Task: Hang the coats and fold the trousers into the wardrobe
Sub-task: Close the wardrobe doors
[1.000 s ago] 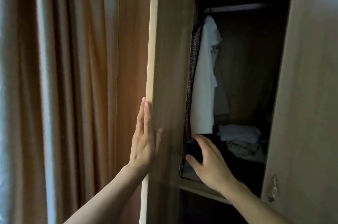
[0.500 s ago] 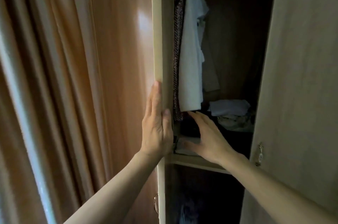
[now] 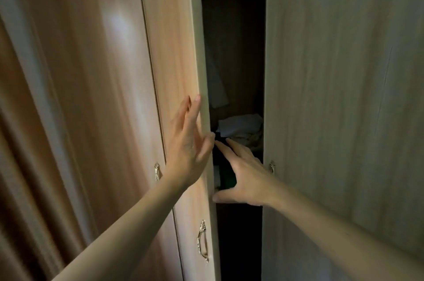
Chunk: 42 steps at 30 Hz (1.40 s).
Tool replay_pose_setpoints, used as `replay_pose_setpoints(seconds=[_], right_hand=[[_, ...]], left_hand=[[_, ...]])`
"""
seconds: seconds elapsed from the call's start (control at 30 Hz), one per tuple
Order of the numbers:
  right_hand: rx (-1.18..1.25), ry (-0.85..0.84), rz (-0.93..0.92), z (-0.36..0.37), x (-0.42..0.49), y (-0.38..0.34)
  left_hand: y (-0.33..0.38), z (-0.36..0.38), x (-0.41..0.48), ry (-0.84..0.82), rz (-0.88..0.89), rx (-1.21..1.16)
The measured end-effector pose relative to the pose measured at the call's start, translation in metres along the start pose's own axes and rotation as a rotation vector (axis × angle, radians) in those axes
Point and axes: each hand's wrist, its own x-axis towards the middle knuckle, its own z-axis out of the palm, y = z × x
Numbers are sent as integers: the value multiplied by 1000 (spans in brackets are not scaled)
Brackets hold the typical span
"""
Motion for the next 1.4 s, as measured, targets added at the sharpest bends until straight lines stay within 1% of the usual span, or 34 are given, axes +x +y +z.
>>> replay_pose_setpoints(seconds=[0.07, 0.17, 0.27, 0.33, 0.4, 0.53, 0.7, 0.8, 0.97, 1.1, 1.2, 1.27, 1.4], right_hand=[[19, 24, 20, -4, -2, 7], [72, 65, 68, -7, -3, 17], [111, 92, 149, -9, 1, 35], [122, 90, 202, -13, 5, 50], [129, 96, 227, -16, 9, 65], [178, 118, 217, -17, 15, 85], [244, 255, 163, -16, 28, 108], [270, 304, 121, -16, 37, 121], [187, 365, 115, -10, 51, 142], [210, 391, 125, -13, 60, 154], [195, 405, 148, -16, 66, 163], [151, 428, 159, -18, 70, 168], [86, 439, 198, -29, 73, 176]], left_hand=[[-4, 5, 5, -103, 63, 134], [-4, 19, 12, -223, 126, 214], [3, 38, 19, -313, 127, 280], [7, 52, 24, -346, 118, 328], [9, 66, 29, -336, 113, 367], [7, 87, 37, -295, 107, 405], [2, 111, 43, -329, 98, 460], [2, 120, 48, -331, 93, 486], [0, 131, 55, -346, 116, 517], [-5, 143, 63, -353, 138, 528], [-10, 159, 64, -345, 104, 584], [-14, 171, 64, -339, 89, 614], [-24, 186, 68, -328, 116, 648]])
